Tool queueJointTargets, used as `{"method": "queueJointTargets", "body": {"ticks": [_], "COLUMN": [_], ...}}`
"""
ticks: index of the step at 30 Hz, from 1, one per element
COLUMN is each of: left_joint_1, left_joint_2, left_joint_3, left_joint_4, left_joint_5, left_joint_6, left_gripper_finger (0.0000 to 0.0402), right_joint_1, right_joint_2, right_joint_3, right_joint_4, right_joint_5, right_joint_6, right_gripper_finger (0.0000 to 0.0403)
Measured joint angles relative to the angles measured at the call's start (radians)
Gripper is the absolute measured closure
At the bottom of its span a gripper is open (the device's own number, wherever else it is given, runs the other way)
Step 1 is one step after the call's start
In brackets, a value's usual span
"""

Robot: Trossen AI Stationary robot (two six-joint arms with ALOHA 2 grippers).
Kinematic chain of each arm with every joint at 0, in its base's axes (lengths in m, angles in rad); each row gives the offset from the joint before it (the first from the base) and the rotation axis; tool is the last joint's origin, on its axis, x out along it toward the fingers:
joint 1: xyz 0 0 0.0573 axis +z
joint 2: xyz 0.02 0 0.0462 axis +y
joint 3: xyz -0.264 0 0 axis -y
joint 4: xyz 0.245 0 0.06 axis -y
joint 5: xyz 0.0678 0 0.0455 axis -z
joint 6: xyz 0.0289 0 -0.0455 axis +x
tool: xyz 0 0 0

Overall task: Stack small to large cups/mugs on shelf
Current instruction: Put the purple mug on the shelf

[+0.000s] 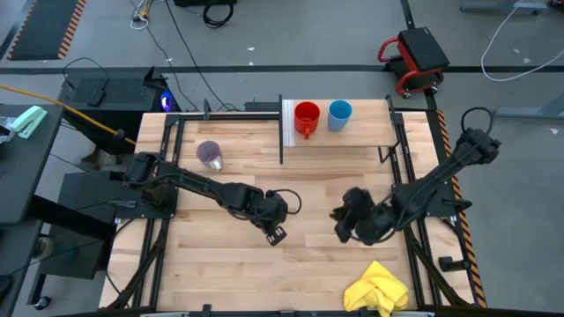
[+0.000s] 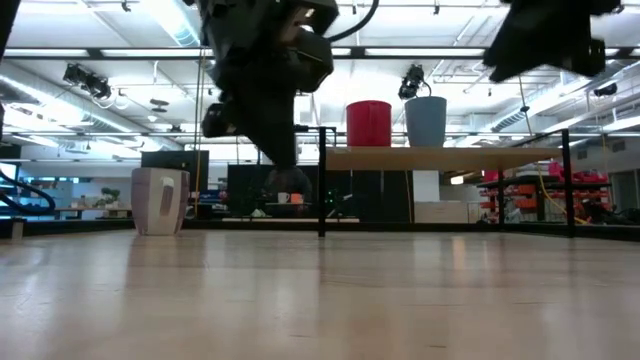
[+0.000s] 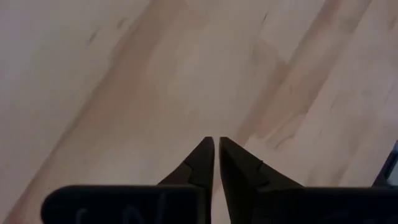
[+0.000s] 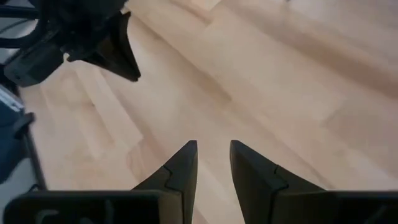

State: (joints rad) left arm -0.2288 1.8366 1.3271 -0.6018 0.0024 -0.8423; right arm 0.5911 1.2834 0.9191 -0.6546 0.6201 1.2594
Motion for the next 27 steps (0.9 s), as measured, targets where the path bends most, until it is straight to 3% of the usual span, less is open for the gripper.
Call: {"method": "queueJointTargets", "body": {"ticks": [5,12,17,21,27], "left_joint_1": [-0.052,-0.19,-0.304,-0.376,-0.419], "left_joint_2": [0.0,0.0,-0.011,-0.085,-0.283], "left_joint_3": [0.001,0.001,0.0,0.0,-0.001], "left_joint_4": [-0.147,-0.416,-0.609,-0.712,-0.822], "left_joint_5": [-0.046,-0.142,-0.153,-0.166,-0.27], "left_joint_6": [-0.067,-0.302,-0.513,-0.685,-0.854], "left_gripper_finger": [0.0373,0.0366,0.0373,0.0383,0.0388], "right_joint_1": [0.001,0.0,0.0,0.001,0.001], "right_joint_2": [0.029,0.045,0.042,0.042,0.042], "right_joint_3": [-0.081,-0.091,-0.091,-0.091,-0.091], "right_joint_4": [0.151,0.153,0.154,0.156,0.164], "right_joint_5": [-0.015,-0.03,-0.037,-0.049,-0.049], "right_joint_6": [0.0,-0.003,-0.005,-0.006,-0.035], "right_gripper_finger": [0.03,0.03,0.03,0.03,0.03]}}
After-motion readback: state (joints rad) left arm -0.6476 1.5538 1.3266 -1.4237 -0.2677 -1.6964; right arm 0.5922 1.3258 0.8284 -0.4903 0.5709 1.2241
